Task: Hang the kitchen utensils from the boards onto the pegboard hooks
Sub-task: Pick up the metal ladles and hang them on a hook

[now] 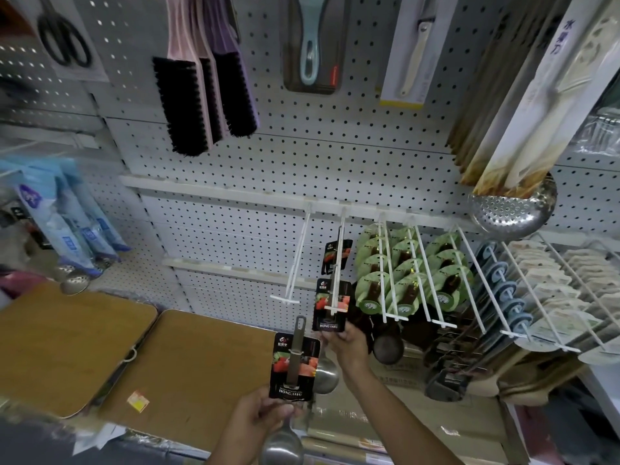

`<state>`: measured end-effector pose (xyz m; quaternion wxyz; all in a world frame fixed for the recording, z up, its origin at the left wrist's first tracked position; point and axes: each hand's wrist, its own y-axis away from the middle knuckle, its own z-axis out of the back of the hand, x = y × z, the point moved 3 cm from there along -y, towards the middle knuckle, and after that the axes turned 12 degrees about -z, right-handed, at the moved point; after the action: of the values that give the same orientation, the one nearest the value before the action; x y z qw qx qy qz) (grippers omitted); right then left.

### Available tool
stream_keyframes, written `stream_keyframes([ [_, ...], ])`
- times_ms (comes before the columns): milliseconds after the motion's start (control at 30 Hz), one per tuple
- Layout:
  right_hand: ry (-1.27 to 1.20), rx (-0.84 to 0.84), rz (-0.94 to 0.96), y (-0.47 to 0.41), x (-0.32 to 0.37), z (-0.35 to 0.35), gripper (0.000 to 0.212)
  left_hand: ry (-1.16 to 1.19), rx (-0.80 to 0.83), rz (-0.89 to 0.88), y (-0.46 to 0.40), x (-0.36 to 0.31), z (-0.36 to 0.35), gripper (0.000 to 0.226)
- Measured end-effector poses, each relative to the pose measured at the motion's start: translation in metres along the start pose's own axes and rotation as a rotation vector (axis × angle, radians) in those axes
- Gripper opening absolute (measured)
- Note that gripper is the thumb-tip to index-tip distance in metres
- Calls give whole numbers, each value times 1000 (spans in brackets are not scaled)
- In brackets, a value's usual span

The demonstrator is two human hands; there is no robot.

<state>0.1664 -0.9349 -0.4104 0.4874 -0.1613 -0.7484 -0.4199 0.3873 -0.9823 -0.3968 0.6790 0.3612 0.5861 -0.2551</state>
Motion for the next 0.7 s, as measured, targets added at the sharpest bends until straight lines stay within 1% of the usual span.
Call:
stream_keyframes([
  [67,14,-8,5,-7,9,-3,18,20,0,-17,0,-3,1,26],
  [167,-48,7,11,-20,17,-6,22,36,1,-36,0,-3,3,46],
  [200,-70,8,9,-24,17,-6,24,34,-5,-31,0,-3,4,44],
  [267,-97,8,2,-30,19,-6,25,36,-20,-15,1,-1,5,27],
  [300,-92,-4,-7,-33,19,-5,25,43,-17,-9,1,-1,6,24],
  [367,-46,-27,-22,-36,19,-4,24,42,-12,-6,1,-1,7,23],
  [467,128,-46,-26,-40,17,-4,19,16,-15,-13,1,-2,8,22],
  [533,154,-66,-50,-46,15,-3,18,8,-22,-17,2,-1,9,22],
  [567,140,-66,-74,-47,15,-4,20,7,-22,-17,2,-1,9,22],
  [633,69,-65,-142,-51,12,-5,34,0,-28,-12,1,0,10,21],
  [700,99,-87,-163,-49,6,-2,45,-24,-26,-15,1,1,9,19],
])
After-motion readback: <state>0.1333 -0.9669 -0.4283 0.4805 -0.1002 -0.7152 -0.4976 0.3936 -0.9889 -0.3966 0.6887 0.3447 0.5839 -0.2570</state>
